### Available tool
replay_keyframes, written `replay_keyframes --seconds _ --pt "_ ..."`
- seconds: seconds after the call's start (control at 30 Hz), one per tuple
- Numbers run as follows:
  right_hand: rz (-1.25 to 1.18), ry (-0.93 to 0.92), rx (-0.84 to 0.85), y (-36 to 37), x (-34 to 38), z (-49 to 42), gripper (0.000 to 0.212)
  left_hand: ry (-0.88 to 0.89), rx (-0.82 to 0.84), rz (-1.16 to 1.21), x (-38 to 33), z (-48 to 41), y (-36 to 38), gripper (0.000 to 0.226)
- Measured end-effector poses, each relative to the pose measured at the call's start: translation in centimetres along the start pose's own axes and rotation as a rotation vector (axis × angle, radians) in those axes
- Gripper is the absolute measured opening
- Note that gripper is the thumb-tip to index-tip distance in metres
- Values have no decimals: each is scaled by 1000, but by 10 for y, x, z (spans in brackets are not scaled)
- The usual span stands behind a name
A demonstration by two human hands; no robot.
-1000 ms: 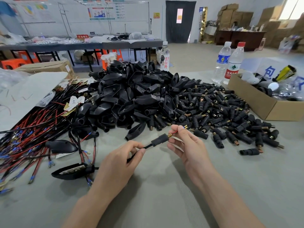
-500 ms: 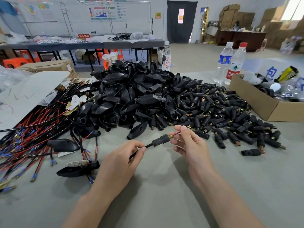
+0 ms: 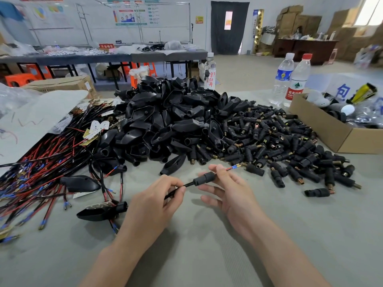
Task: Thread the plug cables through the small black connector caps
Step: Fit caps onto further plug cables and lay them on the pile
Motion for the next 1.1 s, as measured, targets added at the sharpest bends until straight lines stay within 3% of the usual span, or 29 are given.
replay_keyframes --seconds 0.13,0.63,0.77,1.1 --pt "-58 51 86 9 -6 1 26 27 -45 -15 -1 1 -2 12" --pt "-101 62 23 9 -6 -2 33 197 -77 -69 -8 0 -4 15" --pt "-107 49 50 9 -6 0 44 180 -26 -32 -6 0 0 12" --pt "-137 93 235 19 -9 2 31 93 -4 -9 2 0 4 3"
Point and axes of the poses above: each hand's wrist, its own z-axis away from the middle knuckle, its own y-axis out of the palm, x = y × z, the point moved 6 cm from there along -z, towards the middle knuckle, and after that the axes turned 4 degrees about x, right-handed, at the moved point
